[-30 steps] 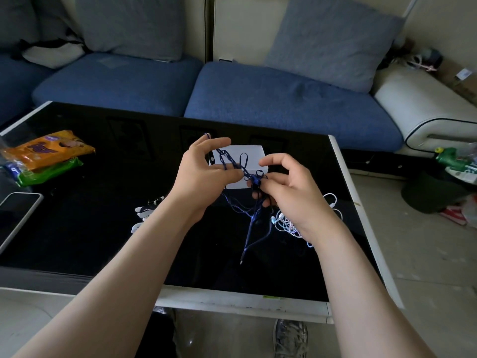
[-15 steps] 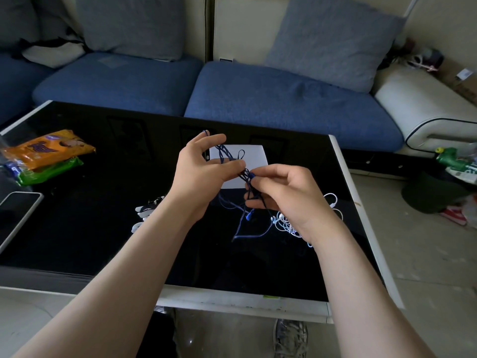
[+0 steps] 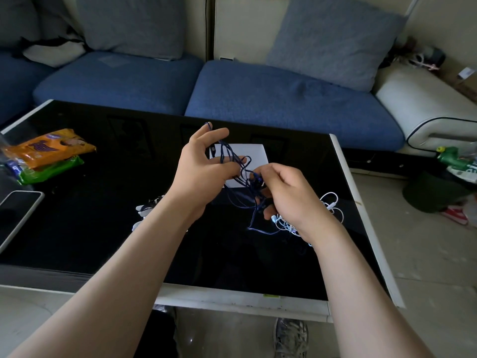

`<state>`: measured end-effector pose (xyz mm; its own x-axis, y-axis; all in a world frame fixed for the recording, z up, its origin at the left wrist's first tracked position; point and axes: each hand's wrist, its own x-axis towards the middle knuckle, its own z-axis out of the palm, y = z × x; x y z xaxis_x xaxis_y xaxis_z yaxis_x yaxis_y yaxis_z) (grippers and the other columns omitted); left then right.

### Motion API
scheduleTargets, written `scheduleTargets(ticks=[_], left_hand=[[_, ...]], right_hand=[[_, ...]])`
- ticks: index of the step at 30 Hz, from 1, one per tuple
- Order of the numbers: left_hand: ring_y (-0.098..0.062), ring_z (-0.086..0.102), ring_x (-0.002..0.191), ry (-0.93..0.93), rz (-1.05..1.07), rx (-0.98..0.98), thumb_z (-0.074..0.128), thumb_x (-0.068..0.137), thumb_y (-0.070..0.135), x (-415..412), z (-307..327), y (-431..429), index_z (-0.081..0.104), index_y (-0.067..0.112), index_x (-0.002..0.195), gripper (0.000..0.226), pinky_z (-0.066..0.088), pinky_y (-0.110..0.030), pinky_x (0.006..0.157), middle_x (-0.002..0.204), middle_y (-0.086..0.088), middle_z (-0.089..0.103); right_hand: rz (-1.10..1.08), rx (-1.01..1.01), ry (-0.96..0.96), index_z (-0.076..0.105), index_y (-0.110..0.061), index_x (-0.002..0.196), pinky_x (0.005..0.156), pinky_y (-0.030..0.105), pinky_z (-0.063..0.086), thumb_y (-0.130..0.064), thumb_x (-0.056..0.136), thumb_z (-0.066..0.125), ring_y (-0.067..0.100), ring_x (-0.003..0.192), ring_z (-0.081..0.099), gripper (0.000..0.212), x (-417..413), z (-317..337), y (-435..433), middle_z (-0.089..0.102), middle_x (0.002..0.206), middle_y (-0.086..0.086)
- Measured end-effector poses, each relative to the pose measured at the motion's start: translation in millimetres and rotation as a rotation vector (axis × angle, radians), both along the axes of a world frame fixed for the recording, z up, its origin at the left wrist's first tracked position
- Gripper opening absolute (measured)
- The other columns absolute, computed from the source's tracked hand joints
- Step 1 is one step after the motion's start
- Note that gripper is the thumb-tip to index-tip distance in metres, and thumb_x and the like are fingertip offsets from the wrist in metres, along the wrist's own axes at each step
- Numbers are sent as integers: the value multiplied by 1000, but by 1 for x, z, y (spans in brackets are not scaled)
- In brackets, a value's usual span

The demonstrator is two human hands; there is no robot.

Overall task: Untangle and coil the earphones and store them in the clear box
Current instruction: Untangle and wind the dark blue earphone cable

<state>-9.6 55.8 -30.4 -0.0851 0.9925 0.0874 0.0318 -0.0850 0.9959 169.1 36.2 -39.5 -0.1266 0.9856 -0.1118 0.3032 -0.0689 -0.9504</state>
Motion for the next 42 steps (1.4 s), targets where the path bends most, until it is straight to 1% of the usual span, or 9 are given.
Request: scheduleTargets(ticks=[6,14,20,23,27,31,34,39,42], left_hand=[[-15,80,91,36,16,25,87,82,2,1,2,-2,61,17,145,70,64,-34,88,168,12,30],[-12,77,82,162,57,53,90,81,10,2,-2,-3,61,21,145,71,59,-21,61,158,10,36],[-14,74,78,141,22,0,83,89,7,5,-4,-2,56,27,150,69,57,-16,63,145,2,46],[-19,71,97,73,-33,-96,80,92,7,4,-5,1,53,27,152,69,58,-24,73,142,-3,52],[-26,66,93,-55,-172,-200,67,97,-5,4,-6,2,57,20,149,58,55,-30,75,132,-12,58],[-25,64,91,-155,-227,-213,60,98,-12,3,-6,1,60,15,145,54,51,-31,72,121,-11,58],[-20,66,88,-189,-235,-202,57,100,-13,4,-4,0,62,14,141,50,57,-31,78,116,-13,59],[-26,74,102,-46,-210,-173,59,102,-7,5,-4,-3,67,23,136,46,64,-33,82,129,-9,58],[-22,72,91,118,-109,-120,65,100,-1,6,-6,-3,71,29,125,40,65,-31,77,130,-1,52]], right_hand=[[-47,115,-51,78,-29,97,69,29,52,-46,88,84,12,86,71,21,-1,1,1,75,96,-4],[-135,206,-32,81,-24,101,53,23,48,-18,101,66,23,64,74,16,-2,-2,2,74,89,-3],[-195,216,-156,83,-27,108,82,42,63,-15,101,58,13,81,75,29,-5,-6,3,78,93,-10],[-232,188,-149,83,-29,108,87,43,62,-17,102,53,10,88,73,33,-7,-6,4,79,95,-11],[-374,116,-31,85,-29,93,86,49,64,-22,94,50,17,88,75,36,-5,-10,9,80,86,-9],[-393,13,48,81,-25,88,71,29,53,-14,102,50,8,73,66,36,0,-8,10,73,71,-17],[-312,-125,249,77,-18,102,70,32,58,-7,109,42,19,75,75,37,-4,-4,9,80,91,4],[-251,-162,474,78,-19,110,73,34,55,-11,112,45,22,84,76,34,-3,0,9,81,106,10],[-252,-154,496,79,-19,111,75,33,52,-12,108,55,17,82,74,25,-1,1,10,81,104,6]])
